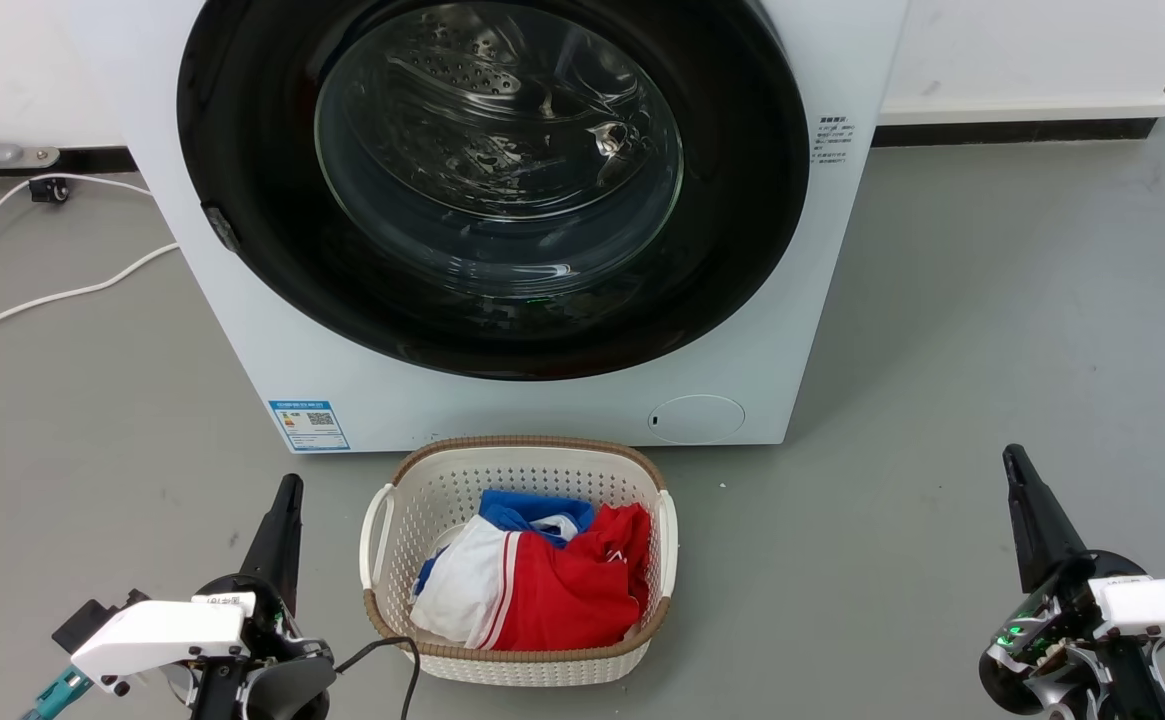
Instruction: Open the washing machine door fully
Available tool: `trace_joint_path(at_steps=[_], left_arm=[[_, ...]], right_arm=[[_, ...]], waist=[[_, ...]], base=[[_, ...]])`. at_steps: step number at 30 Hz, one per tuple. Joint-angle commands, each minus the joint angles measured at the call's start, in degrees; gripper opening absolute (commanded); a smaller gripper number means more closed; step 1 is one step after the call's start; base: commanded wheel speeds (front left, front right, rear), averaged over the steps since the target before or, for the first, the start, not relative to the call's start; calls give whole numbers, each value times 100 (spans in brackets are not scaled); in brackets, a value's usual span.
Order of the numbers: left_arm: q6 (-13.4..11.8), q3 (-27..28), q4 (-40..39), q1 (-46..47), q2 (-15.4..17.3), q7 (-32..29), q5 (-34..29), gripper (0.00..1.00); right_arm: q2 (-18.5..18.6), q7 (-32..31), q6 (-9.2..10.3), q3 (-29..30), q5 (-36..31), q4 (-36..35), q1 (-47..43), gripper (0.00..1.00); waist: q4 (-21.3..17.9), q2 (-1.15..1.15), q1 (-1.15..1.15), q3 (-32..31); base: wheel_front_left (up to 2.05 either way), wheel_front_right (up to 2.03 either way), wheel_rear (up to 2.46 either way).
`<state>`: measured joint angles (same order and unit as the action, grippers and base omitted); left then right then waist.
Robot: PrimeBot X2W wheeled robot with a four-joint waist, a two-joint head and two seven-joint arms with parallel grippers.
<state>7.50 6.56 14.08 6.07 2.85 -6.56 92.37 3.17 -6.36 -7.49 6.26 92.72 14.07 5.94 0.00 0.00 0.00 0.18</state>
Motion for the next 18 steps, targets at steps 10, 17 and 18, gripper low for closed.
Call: trace_joint_path(at_steps=[10, 17, 18], left_arm=[[12, 8, 2, 41, -4, -14, 10, 0], [12, 8, 2, 40, -4, -14, 10, 0], [12, 10, 2, 40, -3, -14, 10, 0]], right_arm=[[-20, -18, 0, 12, -32, 5, 68, 0], [-21, -21, 0, 14, -35, 5, 68, 0], [-21, -21, 0, 15, -36, 5, 69, 0]], waist=[[0, 0, 0, 0], [0, 0, 0, 0], [0, 0, 0, 0]], base=[[0, 0, 0], [0, 0, 0], [0, 0, 0]])
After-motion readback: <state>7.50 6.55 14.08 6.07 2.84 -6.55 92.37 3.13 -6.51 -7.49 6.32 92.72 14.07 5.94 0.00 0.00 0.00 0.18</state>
